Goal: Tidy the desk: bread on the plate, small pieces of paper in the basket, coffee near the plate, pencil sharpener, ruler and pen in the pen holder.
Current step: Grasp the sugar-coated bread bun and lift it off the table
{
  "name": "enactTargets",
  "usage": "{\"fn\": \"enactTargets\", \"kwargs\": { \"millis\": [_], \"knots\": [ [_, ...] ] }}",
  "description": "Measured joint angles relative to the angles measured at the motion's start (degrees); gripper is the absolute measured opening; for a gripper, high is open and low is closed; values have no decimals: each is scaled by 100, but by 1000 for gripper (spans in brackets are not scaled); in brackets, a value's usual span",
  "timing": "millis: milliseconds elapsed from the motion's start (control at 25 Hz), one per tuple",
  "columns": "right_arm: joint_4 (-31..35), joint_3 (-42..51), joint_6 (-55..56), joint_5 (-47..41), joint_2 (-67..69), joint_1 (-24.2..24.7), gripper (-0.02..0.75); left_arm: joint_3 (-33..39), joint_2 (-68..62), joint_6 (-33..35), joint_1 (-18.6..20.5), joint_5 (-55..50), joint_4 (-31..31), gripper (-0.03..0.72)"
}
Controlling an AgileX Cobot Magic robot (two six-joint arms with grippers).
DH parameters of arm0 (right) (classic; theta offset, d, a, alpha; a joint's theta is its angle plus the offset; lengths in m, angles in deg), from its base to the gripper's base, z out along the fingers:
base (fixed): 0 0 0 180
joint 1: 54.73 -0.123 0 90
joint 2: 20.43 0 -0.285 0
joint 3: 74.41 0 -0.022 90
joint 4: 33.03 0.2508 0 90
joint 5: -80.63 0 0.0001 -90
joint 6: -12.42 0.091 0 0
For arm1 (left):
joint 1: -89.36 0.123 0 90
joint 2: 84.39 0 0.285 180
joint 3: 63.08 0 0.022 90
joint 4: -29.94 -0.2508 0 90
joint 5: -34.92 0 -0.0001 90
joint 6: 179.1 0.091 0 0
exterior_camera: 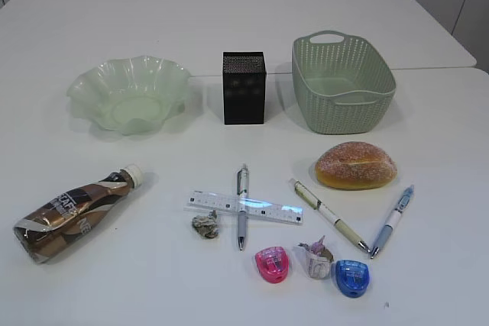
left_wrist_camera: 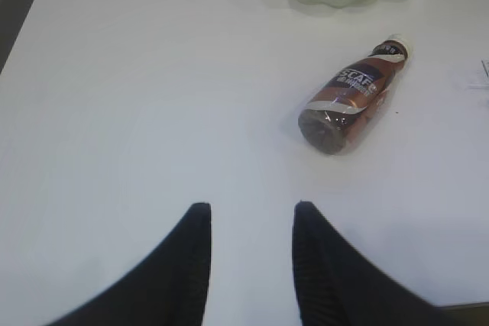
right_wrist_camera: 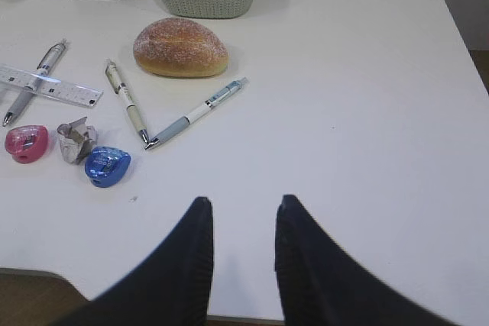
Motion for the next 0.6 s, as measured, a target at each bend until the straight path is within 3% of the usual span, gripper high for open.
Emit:
{"fn": "enactTargets", "kwargs": {
  "millis": [600],
  "knots": [
    [0, 0, 0, 0, 0, 0, 239, 0, 0, 0, 0, 0, 0, 237]
  ]
}}
